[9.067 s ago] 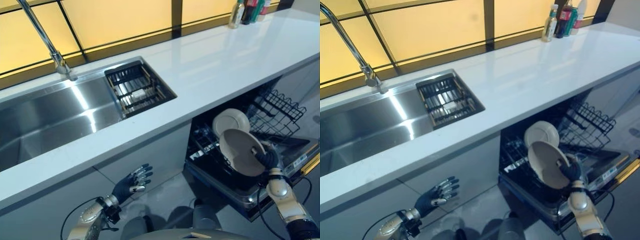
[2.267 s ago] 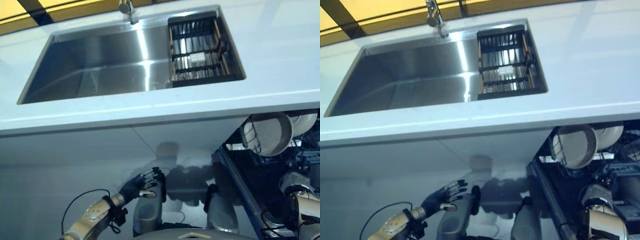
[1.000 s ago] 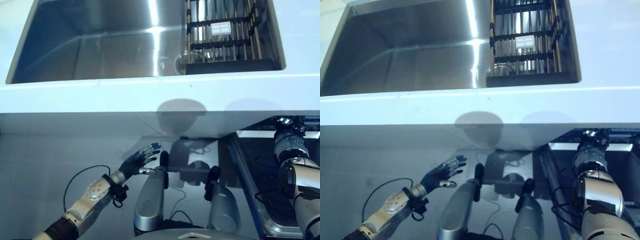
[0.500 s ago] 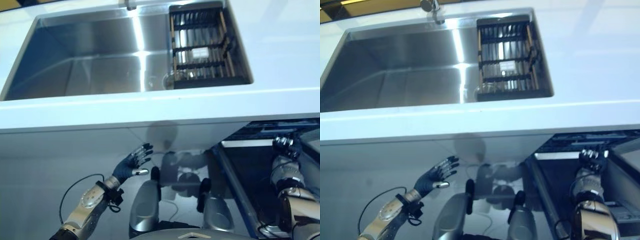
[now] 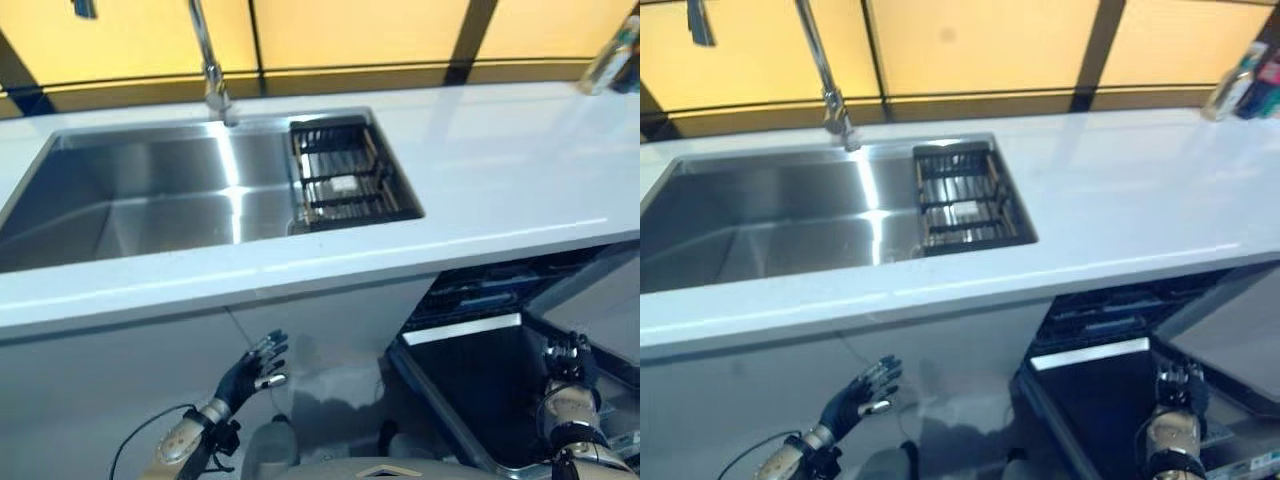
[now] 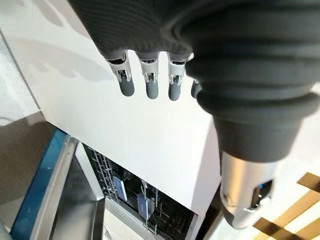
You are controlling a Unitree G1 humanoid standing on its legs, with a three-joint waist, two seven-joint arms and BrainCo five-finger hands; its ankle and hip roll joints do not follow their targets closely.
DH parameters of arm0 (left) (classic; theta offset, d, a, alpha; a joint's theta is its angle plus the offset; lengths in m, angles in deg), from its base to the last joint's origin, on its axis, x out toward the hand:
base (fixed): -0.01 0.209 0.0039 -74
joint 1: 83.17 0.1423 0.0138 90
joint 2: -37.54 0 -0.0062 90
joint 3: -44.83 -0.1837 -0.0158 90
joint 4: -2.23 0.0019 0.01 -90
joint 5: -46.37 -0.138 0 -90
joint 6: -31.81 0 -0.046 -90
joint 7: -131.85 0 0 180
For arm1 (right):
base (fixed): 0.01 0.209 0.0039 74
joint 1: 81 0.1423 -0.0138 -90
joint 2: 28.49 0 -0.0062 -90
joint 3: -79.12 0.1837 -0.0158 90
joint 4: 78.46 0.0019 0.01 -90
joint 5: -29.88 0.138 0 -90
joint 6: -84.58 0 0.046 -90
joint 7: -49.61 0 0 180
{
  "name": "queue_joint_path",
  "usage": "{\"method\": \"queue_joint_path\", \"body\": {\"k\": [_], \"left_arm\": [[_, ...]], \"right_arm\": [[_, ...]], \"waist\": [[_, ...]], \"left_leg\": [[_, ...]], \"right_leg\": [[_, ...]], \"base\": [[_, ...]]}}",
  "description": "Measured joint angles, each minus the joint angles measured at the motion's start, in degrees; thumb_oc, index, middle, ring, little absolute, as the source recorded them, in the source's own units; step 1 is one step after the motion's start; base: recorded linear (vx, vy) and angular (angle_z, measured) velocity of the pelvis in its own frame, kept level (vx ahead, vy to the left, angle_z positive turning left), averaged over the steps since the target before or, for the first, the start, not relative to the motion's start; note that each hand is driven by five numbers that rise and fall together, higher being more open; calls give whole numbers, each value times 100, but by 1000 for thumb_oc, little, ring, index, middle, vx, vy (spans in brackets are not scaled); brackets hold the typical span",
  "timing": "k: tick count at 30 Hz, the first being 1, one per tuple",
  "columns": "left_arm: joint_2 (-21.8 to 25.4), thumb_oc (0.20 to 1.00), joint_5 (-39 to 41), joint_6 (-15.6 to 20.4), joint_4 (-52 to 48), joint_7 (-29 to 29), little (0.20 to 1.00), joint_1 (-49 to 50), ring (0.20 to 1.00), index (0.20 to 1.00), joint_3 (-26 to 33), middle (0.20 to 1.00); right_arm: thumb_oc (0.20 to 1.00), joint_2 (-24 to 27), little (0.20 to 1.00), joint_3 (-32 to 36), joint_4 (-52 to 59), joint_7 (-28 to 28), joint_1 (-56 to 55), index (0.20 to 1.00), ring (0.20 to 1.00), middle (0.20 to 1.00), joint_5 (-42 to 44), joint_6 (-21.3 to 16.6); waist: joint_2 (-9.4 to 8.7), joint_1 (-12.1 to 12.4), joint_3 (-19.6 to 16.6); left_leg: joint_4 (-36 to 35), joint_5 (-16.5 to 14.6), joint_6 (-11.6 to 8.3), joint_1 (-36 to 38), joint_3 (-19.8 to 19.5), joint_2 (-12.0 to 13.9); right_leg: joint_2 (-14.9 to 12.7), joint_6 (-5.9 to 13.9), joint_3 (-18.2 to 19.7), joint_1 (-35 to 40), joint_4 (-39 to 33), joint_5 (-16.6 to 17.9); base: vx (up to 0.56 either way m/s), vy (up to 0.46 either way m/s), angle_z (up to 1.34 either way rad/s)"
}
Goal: Pick up plates and place into dishwasher.
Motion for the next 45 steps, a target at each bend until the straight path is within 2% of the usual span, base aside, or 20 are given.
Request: {"method": "queue_joint_path", "body": {"k": [3, 4, 8, 10, 13, 15, 16, 18, 23, 29, 32, 33, 35, 36, 37, 38, 40, 41, 42, 45], "left_arm": [[-137, 1000, 0, 0, 27, 0, 1000, 20, 1000, 1000, 165, 1000], [-186, 1000, 0, 0, 69, 2, 1000, 17, 1000, 1000, 223, 1000], [-293, 1000, 1, -5, 187, 13, 1000, 18, 1000, 1000, 406, 1000], [-293, 1000, 6, -8, 195, 13, 1000, 23, 1000, 1000, 440, 1000], [-295, 1000, 4, -27, 195, 16, 1000, -53, 1000, 1000, 442, 1000], [-277, 1000, 4, -82, 184, 17, 1000, -143, 1000, 1000, 450, 1000], [-258, 1000, 2, -144, 182, 16, 1000, -202, 1000, 1000, 449, 1000], [-243, 1000, 3, -187, 178, 1, 1000, -395, 1000, 1000, 447, 1000], [-219, 1000, 9, -293, 82, -142, 1000, -742, 1000, 1000, 422, 1000], [-208, 1000, 14, -343, -34, -284, 1000, -665, 1000, 1000, 412, 1000], [-108, 1000, 14, -346, -43, -292, 1000, -661, 1000, 1000, 333, 1000], [-101, 1000, 16, -346, -47, -292, 1000, -683, 1000, 1000, 290, 1000], [-111, 1000, 21, -346, -48, -289, 1000, -636, 1000, 1000, 186, 1000], [-79, 1000, 24, -344, -96, -287, 1000, -634, 1000, 1000, 186, 1000], [-14, 1000, 26, -345, -135, -289, 1000, -640, 1000, 1000, 184, 1000], [66, 1000, 23, -348, -190, -287, 1000, -652, 1000, 1000, 178, 1000], [36, 1000, 27, -436, -261, -294, 1000, -594, 1000, 1000, -1, 1000], [33, 1000, 21, -503, -302, -259, 1000, -541, 1000, 1000, -97, 1000], [73, 1000, 24, -519, -330, -262, 1000, -536, 1000, 1000, -120, 1000], [234, 1000, 31, -591, -610, -289, 1000, -584, 1000, 1000, -149, 1000]], "right_arm": [[200, -99, 200, -22, 246, 276, -328, 200, 200, 200, -644, -19], [200, -109, 200, -20, 251, 347, -404, 200, 200, 200, -698, -24], [200, -147, 200, 100, 241, 740, -747, 200, 200, 200, -955, -170], [200, -149, 200, 159, 224, 888, -835, 200, 200, 200, -1049, -246], [200, -152, 200, 298, 223, 990, -930, 200, 200, 200, -1082, -377], [200, -156, 200, 339, 222, 999, -944, 200, 200, 200, -1081, -472], [200, -156, 200, 339, 220, 994, -924, 200, 200, 200, -1080, -519], [200, -153, 200, 342, 195, 979, -889, 200, 200, 200, -1060, -583], [200, -152, 200, 371, 3, 940, -676, 200, 200, 200, -840, -628], [200, -143, 200, 588, -544, 866, -688, 200, 200, 200, -832, -453], [200, -128, 200, 601, -1007, 649, -705, 200, 200, 200, -704, -241], [200, -121, 200, 598, -1124, 535, -688, 200, 200, 200, -611, -173], [200, -83, 200, 597, -1254, 424, -659, 200, 200, 200, -489, -16], [200, -83, 200, 599, -1383, 379, -616, 200, 200, 200, -433, 57], [200, -86, 200, 620, -1599, 354, -639, 200, 200, 200, -382, 132], [200, -87, 200, 684, -1723, 344, -653, 200, 200, 200, -380, 182], [200, 173, 200, 734, -1983, 281, -500, 200, 200, 200, -386, 238], [200, 312, 200, 730, -2020, 253, -482, 200, 200, 200, -386, 246], [200, 343, 200, 725, -2076, 252, -452, 200, 200, 200, -389, 257], [200, 348, 200, 727, -2190, 267, -366, 200, 200, 200, -388, 293]], "waist": [[-32, -122, -85], [-45, -227, -117], [-50, -252, -138], [-77, -372, -121], [-116, -417, -70], [-106, -481, 70], [-156, -520, 184], [-105, -538, 374], [-174, -566, 887], [-131, -685, 940], [-159, -699, 976], [-123, -697, 997], [59, -658, 1025], [80, -644, 1023], [33, -647, 1007], [-95, -644, 971], [112, -619, 1027], [290, -589, 968], [292, -567, 979], [319, -493, 987]], "left_leg": [[-61, 8, 9, 68, 39, -18], [-68, 4, 7, 84, 76, -13], [-86, -12, -10, 151, 136, -1], [-35, -43, -24, 145, 129, 12], [211, -128, -26, -53, 122, 44], [545, -233, -10, -291, 99, 100], [806, -316, 1, -493, 87, 131], [1343, -481, 19, -971, 17, 209], [2022, -631, 112, -1590, -34, 308], [2249, -691, 142, -1713, -47, 332], [2531, -749, 135, -1858, -75, 322], [2588, -767, 114, -1872, -65, 301], [2611, -793, 148, -2001, -180, 355], [2634, -785, 160, -2064, -153, 379], [2684, -782, 154, -2132, -135, 350], [2669, -779, 135, -2148, -36, 272], [3565, -1203, 220, -2203, -66, 315], [3478, -1489, 207, -1958, -62, 300], [3437, -1594, 217, -1919, -60, 271], [3489, -1575, 252, -1966, -109, 191]], "right_leg": [[1, 3, 88, -28, 14, 1], [8, 7, 128, -38, 19, 3], [51, 8, 301, -130, 100, 3], [59, 6, 314, -148, 167, -18], [64, -1, 324, -374, 430, -102], [76, -10, 321, -558, 680, -167], [110, -12, 318, -709, 839, -204], [140, -22, 322, -1096, 1143, -234], [95, 8, 312, -1613, 1641, -223], [66, 19, 309, -1712, 1789, -228], [-9, 2, 326, -1952, 2392, -538], [-2, 0, 334, -1985, 2410, -540], [58, 34, 282, -1982, 2455, -518], [69, 9, 317, -2099, 2970, -764], [26, -67, 303, -2123, 3634, -1148], [-43, -58, 356, -2053, 3555, -1644], [-81, -84, 266, -2068, 3543, -1617], [-52, -56, 242, -2050, 3578, -1605], [-99, -13, 256, -2039, 3655, -1602], [-161, 8, 235, -2075, 3690, -1601]], "base": [[3, 49, -15], [-3, 27, -20], [-23, -9, -23], [-54, -37, -7], [-103, -61, -2], [-193, -79, 4], [-266, -76, 1], [-214, -41, -5], [-79, 9, -5], [35, 7, -3], [4, 11, 6], [-1, 16, -11], [24, 3, -11], [49, -11, 24], [66, -27, 36], [70, -34, 35], [65, -41, 0], [43, -36, -7], [30, -29, 9], [54, -30, 14]]}}
